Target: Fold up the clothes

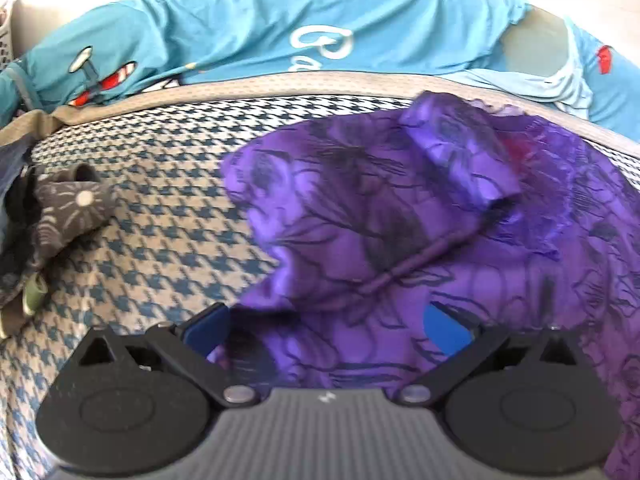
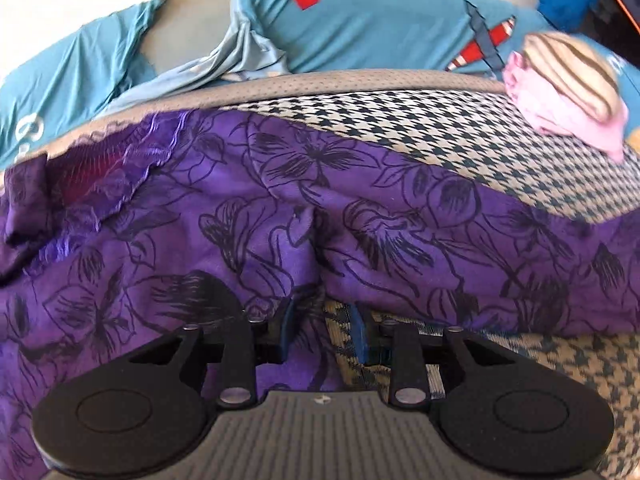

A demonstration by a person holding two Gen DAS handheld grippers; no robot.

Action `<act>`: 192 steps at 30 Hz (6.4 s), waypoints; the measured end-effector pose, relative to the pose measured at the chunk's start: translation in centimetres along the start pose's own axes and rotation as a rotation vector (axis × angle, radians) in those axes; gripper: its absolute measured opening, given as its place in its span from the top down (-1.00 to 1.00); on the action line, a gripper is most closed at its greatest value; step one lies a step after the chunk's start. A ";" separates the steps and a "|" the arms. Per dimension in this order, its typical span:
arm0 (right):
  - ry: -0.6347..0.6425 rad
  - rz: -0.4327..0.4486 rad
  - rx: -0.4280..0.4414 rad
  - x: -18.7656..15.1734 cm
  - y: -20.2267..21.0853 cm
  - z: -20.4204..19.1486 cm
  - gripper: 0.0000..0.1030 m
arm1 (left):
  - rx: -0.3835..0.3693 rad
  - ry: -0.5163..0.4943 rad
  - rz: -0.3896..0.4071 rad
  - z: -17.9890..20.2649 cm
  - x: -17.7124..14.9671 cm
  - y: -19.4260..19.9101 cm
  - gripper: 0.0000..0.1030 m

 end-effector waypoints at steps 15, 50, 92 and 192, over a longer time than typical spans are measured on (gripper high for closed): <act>0.000 0.124 0.333 2.0 1.8 -10.5 0.37 | 0.030 0.042 -0.042 -2.9 -1.3 -0.6 -1.00; 0.182 0.315 0.459 1.7 -3.2 -26.7 -0.32 | 0.024 0.151 -0.063 -7.7 -2.6 -0.6 -1.00; -0.026 0.142 1.068 -4.5 15.7 -48.2 0.72 | 0.360 0.450 0.340 -28.0 3.1 11.5 -1.00; 0.343 0.190 0.956 -7.2 16.0 -57.7 0.85 | 0.450 0.512 0.351 -35.6 0.9 14.8 -1.00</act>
Point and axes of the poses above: each gripper's, at about its wrist camera, not at the fingertips, and y roughly against the way its jaws point, z to its right, x to its top, the point moved 9 cm from there along -y, roughly the way its jaws point, and after that the axes turned 14 degrees about z, right-handed, at the moved point
